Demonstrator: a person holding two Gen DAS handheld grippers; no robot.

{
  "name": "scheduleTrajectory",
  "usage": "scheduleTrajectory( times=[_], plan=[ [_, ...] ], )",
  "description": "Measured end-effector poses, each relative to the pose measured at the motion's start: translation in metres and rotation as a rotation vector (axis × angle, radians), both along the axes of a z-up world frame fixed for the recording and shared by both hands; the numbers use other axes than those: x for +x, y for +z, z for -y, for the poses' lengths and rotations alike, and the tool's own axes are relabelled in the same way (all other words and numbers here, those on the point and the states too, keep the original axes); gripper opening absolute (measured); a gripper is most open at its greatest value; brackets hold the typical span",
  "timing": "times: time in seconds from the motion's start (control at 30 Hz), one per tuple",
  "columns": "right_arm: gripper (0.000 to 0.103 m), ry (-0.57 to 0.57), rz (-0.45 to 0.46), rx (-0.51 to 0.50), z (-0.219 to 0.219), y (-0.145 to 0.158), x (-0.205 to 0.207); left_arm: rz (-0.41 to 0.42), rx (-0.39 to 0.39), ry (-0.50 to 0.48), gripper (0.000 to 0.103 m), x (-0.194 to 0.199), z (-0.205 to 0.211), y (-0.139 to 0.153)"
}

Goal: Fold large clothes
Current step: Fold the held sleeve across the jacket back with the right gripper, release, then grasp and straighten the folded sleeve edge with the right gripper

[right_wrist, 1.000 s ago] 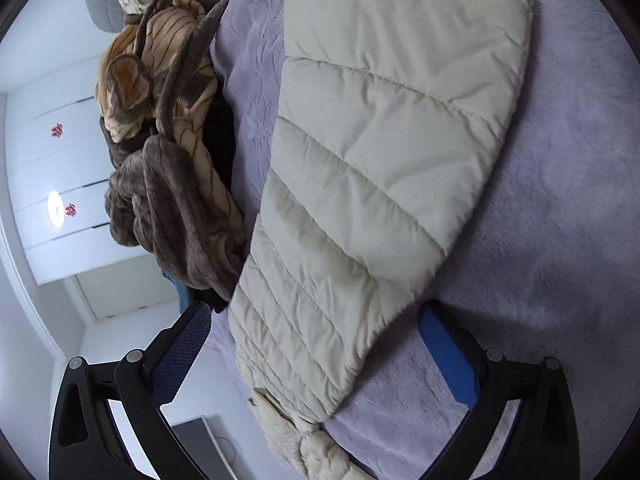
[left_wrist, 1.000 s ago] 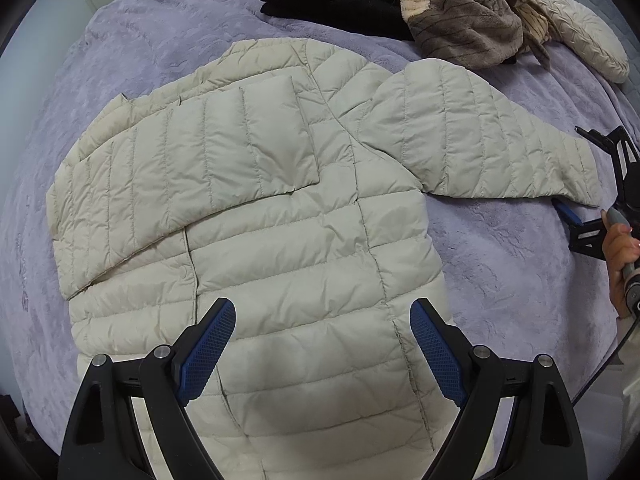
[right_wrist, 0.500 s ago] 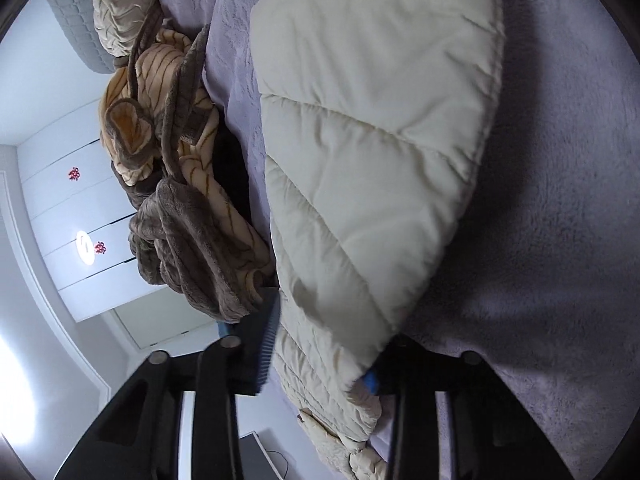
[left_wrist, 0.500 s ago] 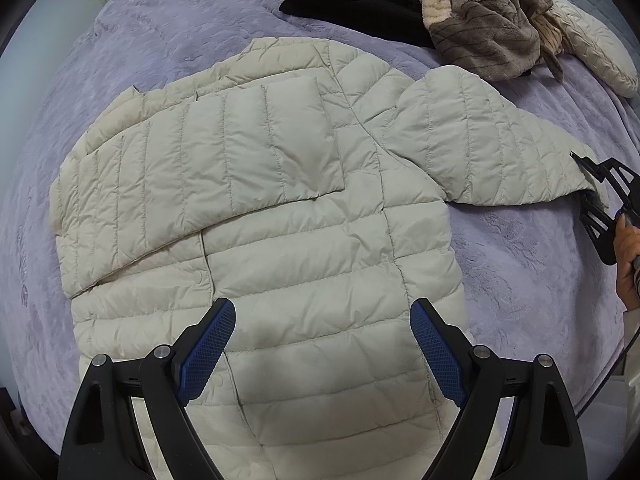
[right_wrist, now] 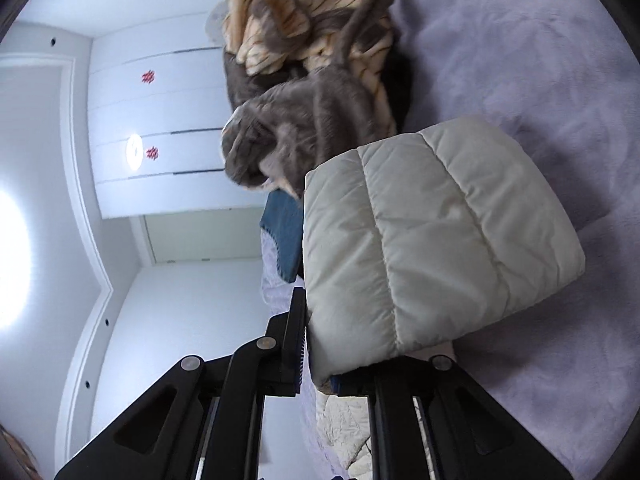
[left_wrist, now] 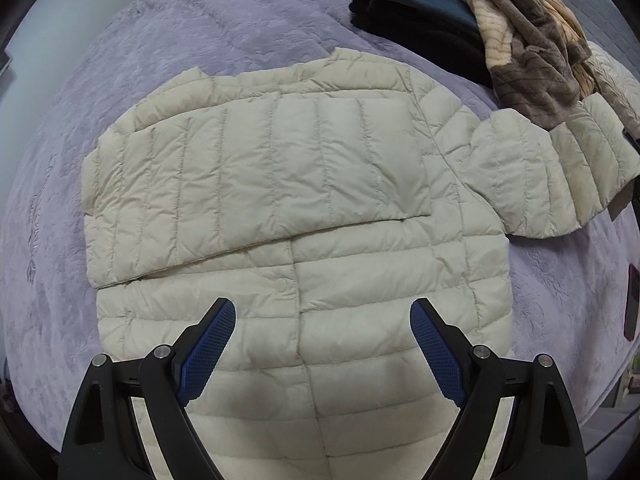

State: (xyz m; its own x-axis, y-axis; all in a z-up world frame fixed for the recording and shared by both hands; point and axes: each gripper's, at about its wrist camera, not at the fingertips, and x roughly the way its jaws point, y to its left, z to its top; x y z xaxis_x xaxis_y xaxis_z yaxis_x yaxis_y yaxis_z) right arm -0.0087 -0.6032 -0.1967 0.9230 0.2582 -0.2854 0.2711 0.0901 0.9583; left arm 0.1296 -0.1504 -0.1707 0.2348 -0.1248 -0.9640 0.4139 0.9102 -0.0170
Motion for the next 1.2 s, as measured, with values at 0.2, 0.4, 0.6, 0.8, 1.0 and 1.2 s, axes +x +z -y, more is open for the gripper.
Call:
scheduleTrajectory(
  times=[0.2,0.4,0.6,0.8,1.0,1.2],
  plan=[
    [0.011,0.181,0.001,-0.184,-0.07,0.043,0.056,0.034,-0.015,0.088,0.09,0.025,-0.052,0.002],
    [0.011,0.39,-0.028,-0.407,-0.161,0.066,0.107,0.059,-0.024,0.184,0.089,0.049,-0.108,-0.005],
    [0.011,0.621,-0.12,-0.559,-0.262,0.034,0.151,0.07,-0.045,0.266,0.089,0.067,-0.151,-0.019],
    [0.011,0.794,-0.262,-0.634,-0.329,-0.03,0.168,0.074,-0.081,0.291,0.089,0.082,-0.168,-0.038],
    [0.012,0.772,-0.335,-0.631,-0.331,-0.057,0.163,0.069,-0.131,0.273,0.089,0.093,-0.164,-0.054],
    [0.073,0.756,-0.33,-0.648,-0.336,-0.035,0.16,0.055,-0.143,0.27,0.089,0.098,-0.166,-0.06]
  ],
)
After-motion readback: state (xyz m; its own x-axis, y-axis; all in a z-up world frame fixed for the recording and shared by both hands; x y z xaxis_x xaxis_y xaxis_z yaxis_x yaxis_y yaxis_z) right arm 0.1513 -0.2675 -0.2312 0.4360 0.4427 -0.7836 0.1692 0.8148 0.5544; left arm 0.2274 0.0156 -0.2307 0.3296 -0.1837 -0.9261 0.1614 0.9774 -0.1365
